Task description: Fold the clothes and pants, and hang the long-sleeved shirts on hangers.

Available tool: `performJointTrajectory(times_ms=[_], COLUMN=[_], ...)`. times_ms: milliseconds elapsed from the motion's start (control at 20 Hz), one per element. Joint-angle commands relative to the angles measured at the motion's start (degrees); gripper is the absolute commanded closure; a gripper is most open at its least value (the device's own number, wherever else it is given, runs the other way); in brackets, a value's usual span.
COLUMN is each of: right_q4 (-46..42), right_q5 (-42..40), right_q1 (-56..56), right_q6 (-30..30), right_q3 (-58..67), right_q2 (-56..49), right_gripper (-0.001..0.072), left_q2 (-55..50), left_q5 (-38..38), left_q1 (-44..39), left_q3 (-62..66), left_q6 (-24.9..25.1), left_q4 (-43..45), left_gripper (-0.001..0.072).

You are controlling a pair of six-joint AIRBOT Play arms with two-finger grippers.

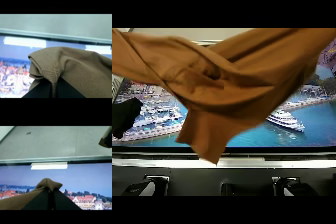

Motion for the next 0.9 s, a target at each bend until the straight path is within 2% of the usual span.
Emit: performJointTrajectory(times_ms=[0,150,300,450,600,700,750,850], right_q4=[-0.11,3.67,9.53,11.98,17.55,21.86,22.82,22.67], right_q5=[5.84,11.74,12.00,3.39,-8.44,-13.49,-14.56,-14.03], right_q1=[0.02,0.04,0.04,0.02,0.02,0.02,0.02,-0.31], right_q6=[2.34,2.34,2.27,2.64,8.37,8.63,8.66,8.55], right_q3=[-0.28,-0.28,-0.28,-0.28,-0.28,-0.28,-0.28,-0.22], right_q2=[-5.01,-17.64,-32.83,-46.53,-55.98,-58.97,-59.39,-58.80], right_gripper=[0.0681,0.0681,0.0681,0.0681,0.0681,0.0680,0.0666,0.0530], left_q2=[0.90,-2.69,-7.23,-13.90,-22.14,-25.70,-26.60,-27.06], left_q5=[-2.60,-0.66,9.92,21.99,25.64,26.97,27.39,27.52], left_q1=[-1.84,-6.27,-10.84,-13.09,-13.09,-13.07,-13.07,-13.07], left_q3=[-6.93,-20.52,-35.60,-46.36,-48.28,-48.28,-48.28,-48.28], left_q6=[-1.33,-1.33,-1.40,-2.69,-2.84,-2.82,-2.82,-2.84], left_q4=[0.90,0.74,0.57,-2.14,-5.35,-5.68,-5.68,-5.68], left_gripper=[0.0689,0.0689,0.0689,0.0688,0.0688,0.0688,0.0688,0.0688])
